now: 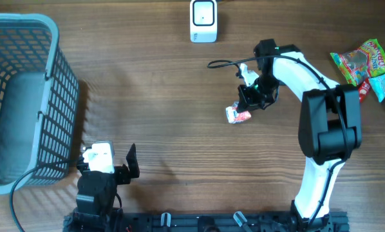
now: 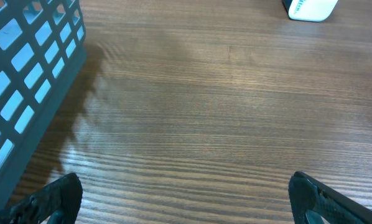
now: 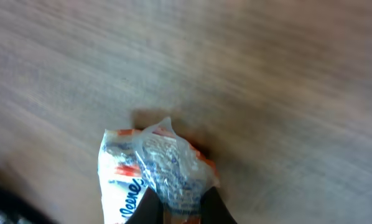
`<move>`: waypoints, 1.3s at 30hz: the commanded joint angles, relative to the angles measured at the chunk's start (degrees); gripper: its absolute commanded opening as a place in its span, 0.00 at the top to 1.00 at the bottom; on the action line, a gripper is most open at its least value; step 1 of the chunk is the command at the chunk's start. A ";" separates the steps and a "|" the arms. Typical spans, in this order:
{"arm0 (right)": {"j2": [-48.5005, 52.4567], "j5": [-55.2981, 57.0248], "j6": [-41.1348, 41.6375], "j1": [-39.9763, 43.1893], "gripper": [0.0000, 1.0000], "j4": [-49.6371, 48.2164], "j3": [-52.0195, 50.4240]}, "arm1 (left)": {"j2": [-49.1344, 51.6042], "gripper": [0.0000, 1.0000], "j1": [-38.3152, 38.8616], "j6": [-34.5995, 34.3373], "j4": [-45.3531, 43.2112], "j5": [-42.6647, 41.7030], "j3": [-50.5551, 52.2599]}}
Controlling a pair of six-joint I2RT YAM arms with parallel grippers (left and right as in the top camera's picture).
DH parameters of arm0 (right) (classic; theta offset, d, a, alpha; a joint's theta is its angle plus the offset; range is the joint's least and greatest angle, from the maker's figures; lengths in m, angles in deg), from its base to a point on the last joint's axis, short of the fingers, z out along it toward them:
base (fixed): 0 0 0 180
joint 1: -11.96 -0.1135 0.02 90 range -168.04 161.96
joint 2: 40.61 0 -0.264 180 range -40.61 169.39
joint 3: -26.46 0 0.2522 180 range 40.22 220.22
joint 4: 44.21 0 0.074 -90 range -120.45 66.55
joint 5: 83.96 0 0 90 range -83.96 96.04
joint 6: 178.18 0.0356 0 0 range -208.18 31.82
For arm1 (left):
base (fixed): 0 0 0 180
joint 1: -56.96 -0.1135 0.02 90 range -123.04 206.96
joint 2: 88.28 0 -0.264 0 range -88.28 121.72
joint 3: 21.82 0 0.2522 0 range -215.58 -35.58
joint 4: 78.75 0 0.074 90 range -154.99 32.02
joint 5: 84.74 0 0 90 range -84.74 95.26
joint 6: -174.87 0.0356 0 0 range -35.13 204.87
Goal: Scan the item barcode
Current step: 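Hold the small box up to the scanner with the right gripper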
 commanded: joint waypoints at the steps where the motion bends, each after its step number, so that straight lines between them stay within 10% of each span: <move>1: 2.21 -5.66 6.56 -0.48 0.96 7.52 5.90 | -0.31 0.00 -0.37 -0.55 -0.15 0.52 0.33; 6: 2.10 -27.87 25.22 -0.48 0.96 27.34 12.76 | -0.31 0.00 -0.37 -0.55 -0.15 0.52 0.33; 18: 2.08 -37.31 21.94 -0.50 0.96 27.98 12.70 | -0.31 0.00 -0.37 -0.55 -0.15 0.52 0.33; 21: 2.08 -46.75 20.44 -0.50 0.96 16.81 12.70 | -0.31 0.00 -0.37 -0.55 -0.15 0.52 0.33; 24: 2.08 -48.83 39.98 -0.61 0.95 -11.39 12.70 | -0.31 0.00 -0.37 -0.55 -0.15 0.52 0.33; 29: 2.08 -31.85 57.20 -0.98 0.95 -61.51 12.70 | -0.31 0.00 -0.37 -0.55 -0.15 0.52 0.33; 35: 4.96 35.23 23.15 -12.55 0.95 -76.28 12.70 | -0.31 0.00 -0.37 -0.55 -0.15 0.52 0.33; 39: 12.63 44.33 18.47 -14.34 0.95 -89.70 12.70 | -0.31 0.00 -0.37 -0.55 -0.15 0.52 0.33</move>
